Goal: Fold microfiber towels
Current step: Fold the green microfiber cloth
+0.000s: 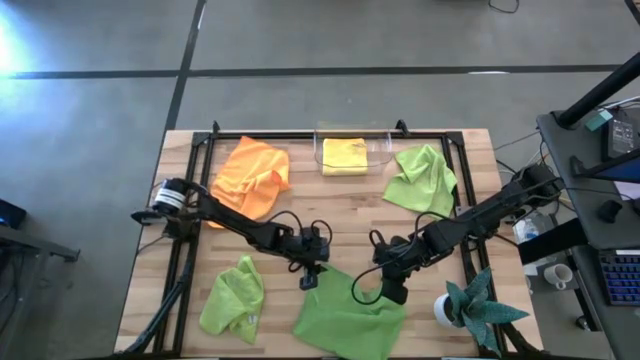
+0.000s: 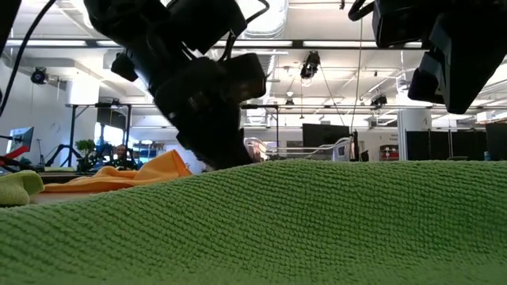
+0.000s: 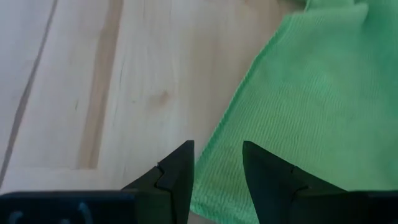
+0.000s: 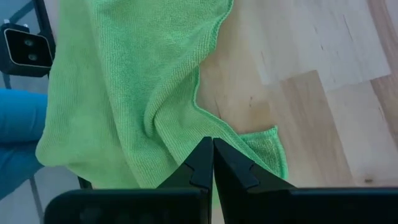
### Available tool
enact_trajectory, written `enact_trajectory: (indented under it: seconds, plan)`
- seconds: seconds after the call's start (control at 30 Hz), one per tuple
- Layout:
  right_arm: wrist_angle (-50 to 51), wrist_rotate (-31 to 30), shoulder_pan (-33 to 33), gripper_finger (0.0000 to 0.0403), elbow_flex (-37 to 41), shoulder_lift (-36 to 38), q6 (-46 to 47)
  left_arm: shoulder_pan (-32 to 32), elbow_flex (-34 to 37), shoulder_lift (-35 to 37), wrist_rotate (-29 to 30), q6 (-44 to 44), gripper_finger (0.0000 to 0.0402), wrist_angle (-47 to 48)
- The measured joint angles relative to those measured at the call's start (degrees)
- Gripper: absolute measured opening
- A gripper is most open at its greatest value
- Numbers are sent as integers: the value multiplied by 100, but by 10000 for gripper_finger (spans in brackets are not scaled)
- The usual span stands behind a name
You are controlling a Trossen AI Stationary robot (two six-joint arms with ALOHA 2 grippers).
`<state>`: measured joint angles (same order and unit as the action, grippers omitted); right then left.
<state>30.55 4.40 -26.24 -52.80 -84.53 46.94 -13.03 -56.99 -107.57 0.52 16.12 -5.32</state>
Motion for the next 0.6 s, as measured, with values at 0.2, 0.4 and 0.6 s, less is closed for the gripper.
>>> enact_trajectory:
  seconds: [0.2,0.4,0.6]
  plan:
    - [0,0,0,9,3,0,-50,30,-3,-117,-1,0,121,131]
    - [0,0,0,9,56,0,-47,30,-11,-164,-1,2,121,129]
    - [5,0,0,9,115,0,-46,27,2,-171,1,159,92,134]
